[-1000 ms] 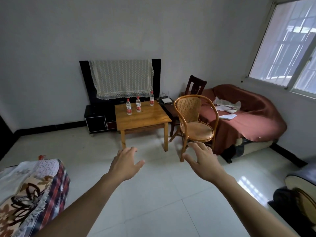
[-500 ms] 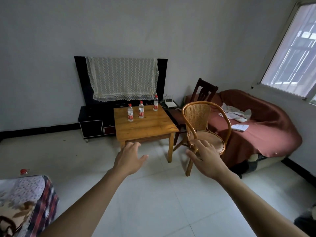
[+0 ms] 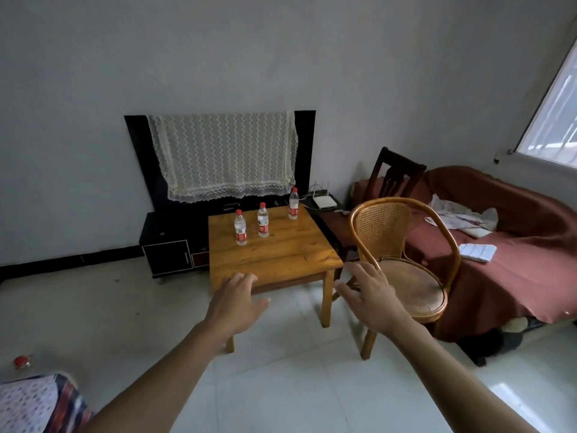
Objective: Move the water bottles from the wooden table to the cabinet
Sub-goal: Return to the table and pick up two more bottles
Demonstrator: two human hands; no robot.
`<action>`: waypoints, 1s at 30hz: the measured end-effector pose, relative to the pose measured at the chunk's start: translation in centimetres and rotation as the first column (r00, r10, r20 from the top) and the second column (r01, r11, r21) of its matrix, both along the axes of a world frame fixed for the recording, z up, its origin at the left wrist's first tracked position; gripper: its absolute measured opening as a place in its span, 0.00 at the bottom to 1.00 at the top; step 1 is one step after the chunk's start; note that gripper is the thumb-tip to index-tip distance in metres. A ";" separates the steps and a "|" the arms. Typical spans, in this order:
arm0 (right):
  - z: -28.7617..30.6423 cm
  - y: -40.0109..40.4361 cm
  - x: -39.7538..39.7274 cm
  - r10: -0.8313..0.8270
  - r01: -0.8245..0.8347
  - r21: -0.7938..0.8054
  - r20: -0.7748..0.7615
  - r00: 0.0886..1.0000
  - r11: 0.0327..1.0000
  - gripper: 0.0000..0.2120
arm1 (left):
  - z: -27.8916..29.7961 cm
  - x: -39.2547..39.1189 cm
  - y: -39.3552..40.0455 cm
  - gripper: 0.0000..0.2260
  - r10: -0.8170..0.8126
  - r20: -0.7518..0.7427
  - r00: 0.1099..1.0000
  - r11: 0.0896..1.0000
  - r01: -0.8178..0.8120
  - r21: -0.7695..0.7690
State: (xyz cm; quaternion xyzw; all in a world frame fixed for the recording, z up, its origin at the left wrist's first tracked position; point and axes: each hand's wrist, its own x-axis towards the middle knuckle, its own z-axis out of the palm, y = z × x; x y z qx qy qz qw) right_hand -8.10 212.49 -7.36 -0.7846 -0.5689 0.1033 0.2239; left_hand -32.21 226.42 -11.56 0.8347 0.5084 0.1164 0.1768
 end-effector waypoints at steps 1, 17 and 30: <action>0.1 1.8 1.1 -0.010 0.010 -0.005 -0.011 1.000 1.000 0.28 | 0.3 1.1 1.5 0.28 0.010 -0.002 1.000 1.000 -0.010 0.001; -1.5 24.2 8.2 0.043 -0.043 -0.110 -0.003 0.999 0.993 0.29 | -1.5 7.8 22.1 0.27 0.100 0.000 0.995 0.995 -0.100 -0.031; -1.7 44.6 7.3 0.052 -0.046 -0.101 0.057 0.997 0.994 0.29 | -1.3 8.7 43.9 0.27 0.038 0.110 0.993 0.999 -0.034 -0.038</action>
